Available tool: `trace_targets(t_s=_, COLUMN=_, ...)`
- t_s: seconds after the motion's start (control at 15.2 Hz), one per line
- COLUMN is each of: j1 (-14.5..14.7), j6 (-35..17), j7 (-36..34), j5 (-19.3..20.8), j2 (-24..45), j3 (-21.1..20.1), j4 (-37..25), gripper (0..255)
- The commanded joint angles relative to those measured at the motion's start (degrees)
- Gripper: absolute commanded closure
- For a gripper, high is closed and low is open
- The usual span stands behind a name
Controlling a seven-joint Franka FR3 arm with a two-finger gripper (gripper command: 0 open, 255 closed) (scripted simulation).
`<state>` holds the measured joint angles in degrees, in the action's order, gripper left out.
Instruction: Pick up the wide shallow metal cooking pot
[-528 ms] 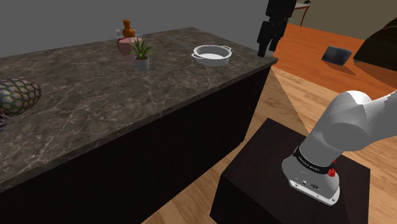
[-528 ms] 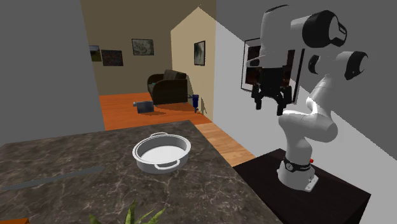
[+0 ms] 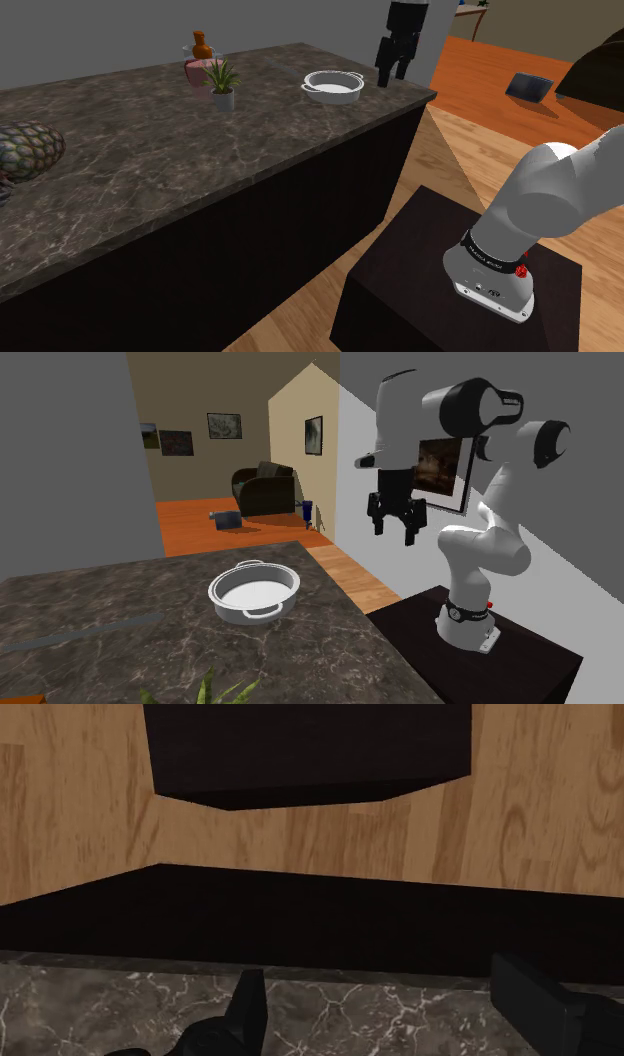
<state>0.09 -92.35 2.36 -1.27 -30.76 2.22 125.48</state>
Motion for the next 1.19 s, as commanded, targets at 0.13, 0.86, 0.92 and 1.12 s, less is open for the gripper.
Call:
trace_targets(t_s=0.13, j1=0.1, j6=-3.7, j7=2.4, j5=0.1, j2=8.7, j3=1.2, j4=-4.8, gripper=0)
trace_targets(t_s=0.86, j1=-0.4, j6=-7.5, j7=8.7, j5=-1.9, j2=33.5, j3=3.4, j4=-25.2, gripper=0)
trace_targets(t_s=0.92, j1=-0.5, j6=-7.4, j7=9.2, j5=-2.2, j2=35.9, j3=3.5, j4=-27.6, gripper=0)
trace_targets(t_s=1.12, j1=-1.0, j6=-6.6, j7=10.7, j5=-3.0, j2=43.2, j3=3.6, j4=-35.6, gripper=0)
